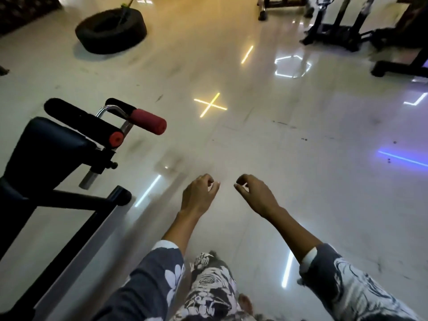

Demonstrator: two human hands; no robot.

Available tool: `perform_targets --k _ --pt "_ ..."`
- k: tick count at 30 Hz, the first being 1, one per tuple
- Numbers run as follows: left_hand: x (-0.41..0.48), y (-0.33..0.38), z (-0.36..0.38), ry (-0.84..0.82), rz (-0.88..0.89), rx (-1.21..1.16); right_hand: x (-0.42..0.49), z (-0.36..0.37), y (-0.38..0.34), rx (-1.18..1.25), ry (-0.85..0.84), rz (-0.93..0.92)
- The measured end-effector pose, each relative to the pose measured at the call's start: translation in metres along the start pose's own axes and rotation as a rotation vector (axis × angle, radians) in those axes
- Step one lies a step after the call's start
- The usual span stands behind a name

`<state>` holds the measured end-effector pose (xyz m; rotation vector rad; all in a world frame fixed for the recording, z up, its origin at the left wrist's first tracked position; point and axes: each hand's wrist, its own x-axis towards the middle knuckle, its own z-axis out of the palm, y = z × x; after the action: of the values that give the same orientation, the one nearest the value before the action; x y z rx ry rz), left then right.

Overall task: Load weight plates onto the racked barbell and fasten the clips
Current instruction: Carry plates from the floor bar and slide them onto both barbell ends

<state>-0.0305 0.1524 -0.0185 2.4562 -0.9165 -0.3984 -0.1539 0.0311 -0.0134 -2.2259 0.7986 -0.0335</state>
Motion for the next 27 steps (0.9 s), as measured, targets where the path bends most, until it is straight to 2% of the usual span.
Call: perform_targets --k 9,20,27 --pt "0.271 -0.020 -0.009 -0.062 -0.045 0.008 0.275 -0.044 -0.014 -0.117 -0.122 0.019" --pt "0.584 -0.025 -0.057 -0.066 -0.047 -0.012 0.602 -0.106 -0.043 -0.134 -0.122 -0.070" --pt "0.774 -0.053 -0.094 -0.080 -0.240 -0.020 0.826 -0.125 -0.088 -0.145 -0.260 -0.176"
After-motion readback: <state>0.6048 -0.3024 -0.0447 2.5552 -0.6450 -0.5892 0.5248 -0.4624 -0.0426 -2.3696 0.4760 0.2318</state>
